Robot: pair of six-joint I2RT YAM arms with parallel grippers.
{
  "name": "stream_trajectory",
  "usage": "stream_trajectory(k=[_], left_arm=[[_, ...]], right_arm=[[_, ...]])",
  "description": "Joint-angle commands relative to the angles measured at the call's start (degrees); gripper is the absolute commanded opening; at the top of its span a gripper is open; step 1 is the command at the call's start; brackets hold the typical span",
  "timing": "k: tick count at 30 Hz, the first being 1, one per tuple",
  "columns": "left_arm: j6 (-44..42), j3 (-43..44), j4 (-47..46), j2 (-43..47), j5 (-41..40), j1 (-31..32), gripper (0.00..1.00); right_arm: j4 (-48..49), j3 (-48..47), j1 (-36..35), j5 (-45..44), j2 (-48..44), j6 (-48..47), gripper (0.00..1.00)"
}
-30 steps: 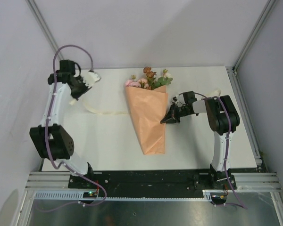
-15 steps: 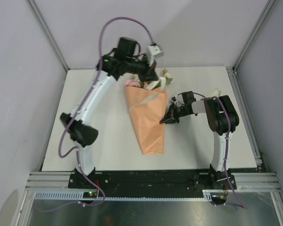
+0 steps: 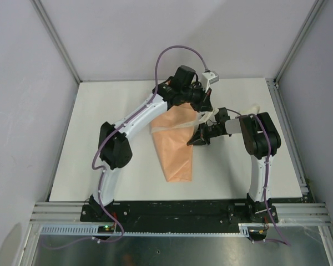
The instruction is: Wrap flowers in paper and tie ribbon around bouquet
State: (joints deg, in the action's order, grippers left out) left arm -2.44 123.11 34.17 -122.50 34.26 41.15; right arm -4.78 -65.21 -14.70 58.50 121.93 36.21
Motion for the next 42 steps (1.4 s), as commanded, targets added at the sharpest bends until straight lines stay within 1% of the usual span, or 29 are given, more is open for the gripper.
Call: stream_trajectory(k=[1, 7, 11, 12, 14, 16, 19, 20, 22, 24, 27, 29, 32, 37, 42], left_arm=[[4.68, -2.65, -9.10, 0.68, -1.42, -1.21, 0.00], [1.02, -8.17, -9.51, 5.51, 2.53, 1.08, 0.00], [-1.82, -10.70, -9.52, 6.62, 5.96, 3.65, 0.00], [-2.59, -11.40, -9.50, 7.17, 6.72, 3.97, 0.06], [-3.35, -12.43, -9.46, 8.54, 7.36, 4.30, 0.27], [-4.00, -13.66, -9.27, 10.84, 7.90, 3.86, 0.39], [-4.61, -17.99, -8.79, 15.40, 6.73, 1.62, 0.59], [-4.29, -19.53, -8.74, 17.05, 6.01, 0.76, 0.63], [-3.40, -23.28, -8.52, 19.25, 3.25, -1.82, 0.67], [-1.70, -27.20, -8.40, 20.07, 1.02, -4.68, 0.64], [1.36, -31.78, -8.40, 18.30, 1.26, -9.31, 0.51], [1.75, -33.50, -8.39, 16.40, 0.46, -10.77, 0.42], [1.74, -33.69, -8.44, 13.15, -0.53, -11.43, 0.32], [4.73, -30.58, -8.45, 6.51, -2.59, -11.28, 0.28], [6.01, -26.69, -8.42, 1.17, -9.38, -9.46, 0.24]], right_arm=[[1.73, 0.66, -0.50, -0.04, 0.41, 1.44, 0.00], [2.44, 0.74, -0.36, 0.78, 1.52, 1.96, 0.00], [3.45, 1.38, -0.12, 1.51, 1.71, 2.47, 0.00], [3.45, 1.48, -0.05, 1.52, 1.59, 2.38, 0.00], [3.37, 1.62, 0.02, 1.55, 1.39, 2.18, 0.00], [3.30, 1.61, 0.11, 1.47, 1.32, 2.00, 0.00], [3.04, 1.65, 0.21, 1.49, 1.31, 1.66, 0.00], [2.85, 1.66, 0.25, 1.33, 1.30, 1.36, 0.00], [2.41, 1.66, 0.25, 1.19, 1.30, 0.96, 0.01], [2.23, 1.66, 0.39, 1.18, 1.32, 0.66, 0.02], [2.22, 1.60, 0.68, 1.06, 1.16, 0.57, 0.03], [2.27, 1.63, 0.74, 1.02, 0.95, 0.54, 0.03], [2.02, 1.62, 0.55, 0.95, 0.44, 0.40, 0.04], [1.54, 1.65, 0.48, 0.80, -0.59, -0.17, 0.05], [1.28, 1.66, 0.30, 0.50, -1.26, -0.48, 0.07]])
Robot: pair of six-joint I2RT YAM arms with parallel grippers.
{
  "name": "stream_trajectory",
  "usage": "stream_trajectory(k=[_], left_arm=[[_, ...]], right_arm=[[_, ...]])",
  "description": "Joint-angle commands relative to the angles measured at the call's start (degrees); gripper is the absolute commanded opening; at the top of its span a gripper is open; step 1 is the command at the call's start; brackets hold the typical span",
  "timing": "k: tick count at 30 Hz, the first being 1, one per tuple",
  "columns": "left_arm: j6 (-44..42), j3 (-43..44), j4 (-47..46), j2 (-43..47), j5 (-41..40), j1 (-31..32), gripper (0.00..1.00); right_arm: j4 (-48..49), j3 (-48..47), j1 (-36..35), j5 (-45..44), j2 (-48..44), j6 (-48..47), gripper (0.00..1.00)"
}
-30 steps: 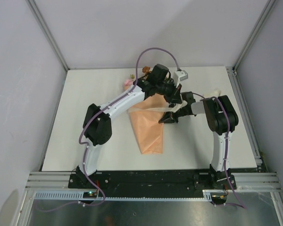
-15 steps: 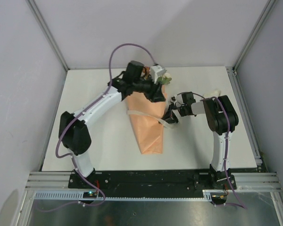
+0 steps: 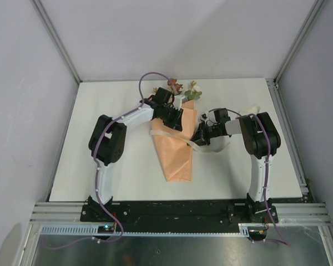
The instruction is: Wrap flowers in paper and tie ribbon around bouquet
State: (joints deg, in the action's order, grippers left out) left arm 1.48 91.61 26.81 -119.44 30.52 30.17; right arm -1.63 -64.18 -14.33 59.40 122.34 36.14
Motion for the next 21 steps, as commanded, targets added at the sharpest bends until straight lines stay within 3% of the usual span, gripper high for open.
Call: stream_trajectory(k=[1, 5, 8, 14, 21], left_arm=[[2.16, 5.16, -0.97, -2.97, -7.14, 1.93, 0.23], [1.93, 5.29, -0.30, -5.82, -10.93, 2.89, 0.23], [1.10, 4.19, 0.12, -6.54, -12.10, 2.91, 0.21], [0.18, 3.44, 0.25, -7.37, -11.70, 3.15, 0.19], [-0.01, 3.46, 0.42, -7.74, -11.52, 3.51, 0.19]], right_arm=[[-1.92, 0.59, -0.08, -0.32, -1.80, -0.48, 0.08], [-3.33, 0.48, 0.33, -0.01, -3.80, -2.41, 0.19], [-10.61, -1.14, 1.56, -0.40, -6.89, -8.06, 0.31], [-32.18, -7.70, 5.61, -2.85, -13.53, -29.60, 0.49], [-50.27, -11.80, 7.79, -15.93, -19.44, -55.94, 0.63]])
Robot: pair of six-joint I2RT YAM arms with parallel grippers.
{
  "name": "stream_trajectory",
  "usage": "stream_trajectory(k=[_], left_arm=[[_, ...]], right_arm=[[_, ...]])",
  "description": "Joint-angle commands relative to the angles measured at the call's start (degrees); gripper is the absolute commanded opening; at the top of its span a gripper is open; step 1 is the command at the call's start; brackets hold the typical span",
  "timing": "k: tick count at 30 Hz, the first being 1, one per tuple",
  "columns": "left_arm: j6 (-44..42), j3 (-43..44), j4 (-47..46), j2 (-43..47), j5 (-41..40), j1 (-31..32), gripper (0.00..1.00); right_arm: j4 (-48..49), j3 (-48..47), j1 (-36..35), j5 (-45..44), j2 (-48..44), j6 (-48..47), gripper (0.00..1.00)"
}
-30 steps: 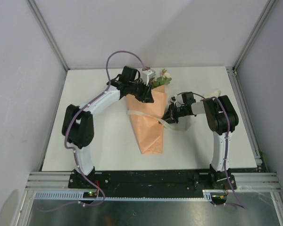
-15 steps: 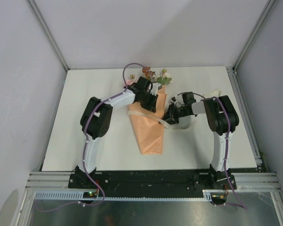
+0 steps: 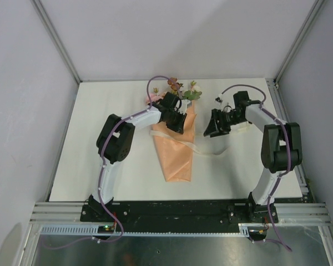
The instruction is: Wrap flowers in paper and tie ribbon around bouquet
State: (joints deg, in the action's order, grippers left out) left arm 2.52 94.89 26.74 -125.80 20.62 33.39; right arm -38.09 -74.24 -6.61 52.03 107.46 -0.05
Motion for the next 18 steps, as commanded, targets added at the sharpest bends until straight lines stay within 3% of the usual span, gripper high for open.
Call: stream_trajectory(k=[1, 8, 18], left_arm=[[-1.04, 0.20, 0.50, -1.42, -1.58, 0.33, 0.19], [-1.03, 0.20, 0.56, -1.45, -1.53, 0.58, 0.20], [-0.97, -0.07, 0.81, -1.32, -1.63, 0.80, 0.19]], right_arm=[[-14.67, -1.50, -0.04, -11.27, -5.51, -23.64, 0.66], [-15.10, 2.30, -2.74, -22.70, -10.71, -43.89, 0.75], [-8.73, 10.49, -8.67, -31.11, -9.58, -53.98, 0.76]])
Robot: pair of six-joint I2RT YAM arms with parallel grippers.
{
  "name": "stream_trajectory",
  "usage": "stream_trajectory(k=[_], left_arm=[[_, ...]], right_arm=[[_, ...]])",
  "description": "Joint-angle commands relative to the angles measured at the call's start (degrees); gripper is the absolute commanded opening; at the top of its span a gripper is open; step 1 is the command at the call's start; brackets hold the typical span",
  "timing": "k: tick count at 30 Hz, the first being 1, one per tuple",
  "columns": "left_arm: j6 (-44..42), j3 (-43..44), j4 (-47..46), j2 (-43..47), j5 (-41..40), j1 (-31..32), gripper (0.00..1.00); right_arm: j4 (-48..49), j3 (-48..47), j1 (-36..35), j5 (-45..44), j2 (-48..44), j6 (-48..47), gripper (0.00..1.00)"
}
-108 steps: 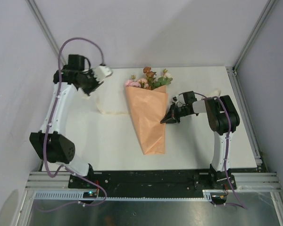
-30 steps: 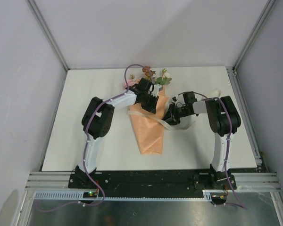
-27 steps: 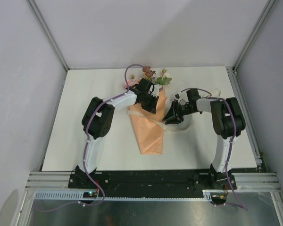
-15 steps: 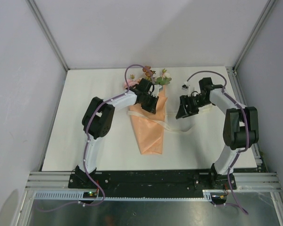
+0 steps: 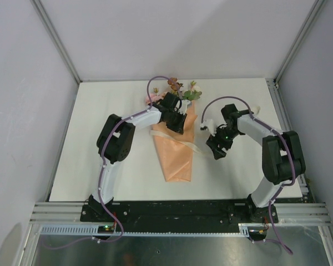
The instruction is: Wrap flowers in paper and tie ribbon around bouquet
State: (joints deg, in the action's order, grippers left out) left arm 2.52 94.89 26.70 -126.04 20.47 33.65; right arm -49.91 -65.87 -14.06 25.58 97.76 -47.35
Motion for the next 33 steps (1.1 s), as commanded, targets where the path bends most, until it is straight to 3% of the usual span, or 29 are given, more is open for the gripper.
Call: stream_trajectory(k=[1, 4, 6, 10, 13, 27, 29, 31, 33], left_arm=[[-0.96, -0.11, 0.88, -1.07, -1.57, 0.54, 0.19], [-1.13, -0.14, 0.90, -0.97, -1.80, 0.54, 0.18], [-1.41, -0.14, 1.03, -0.94, -2.00, 0.54, 0.16], [-1.79, -0.06, 1.13, -0.94, -2.13, 0.54, 0.09], [-2.30, -0.01, 1.26, -0.85, -2.19, 0.50, 0.03], [-5.42, -0.48, 2.10, -0.37, -3.37, 0.53, 0.00], [-5.42, -0.43, 2.17, -0.38, -3.30, 0.54, 0.00], [-5.45, -0.35, 2.25, -0.42, -3.17, 0.54, 0.00], [-5.39, -0.35, 2.31, -0.48, -2.87, 0.50, 0.00]], right_arm=[[3.82, 2.66, -1.53, -5.33, 0.45, -7.13, 0.75], [5.40, 4.21, -2.08, -7.68, 1.71, -8.34, 0.66], [5.80, 4.53, -2.23, -9.07, 1.97, -8.65, 0.52], [5.71, 4.52, -1.74, -10.94, -0.25, -8.60, 0.11], [5.19, 3.39, -0.55, -10.58, -2.96, -6.83, 0.01], [-1.87, -0.40, 10.12, -10.42, 1.07, -5.70, 0.00], [-1.77, -0.62, 10.18, -10.70, 1.99, -5.46, 0.09], [-2.10, -1.34, 10.30, -10.17, 2.26, -4.96, 0.28], [-2.51, -2.75, 10.82, -8.77, 2.15, -3.94, 0.37]])
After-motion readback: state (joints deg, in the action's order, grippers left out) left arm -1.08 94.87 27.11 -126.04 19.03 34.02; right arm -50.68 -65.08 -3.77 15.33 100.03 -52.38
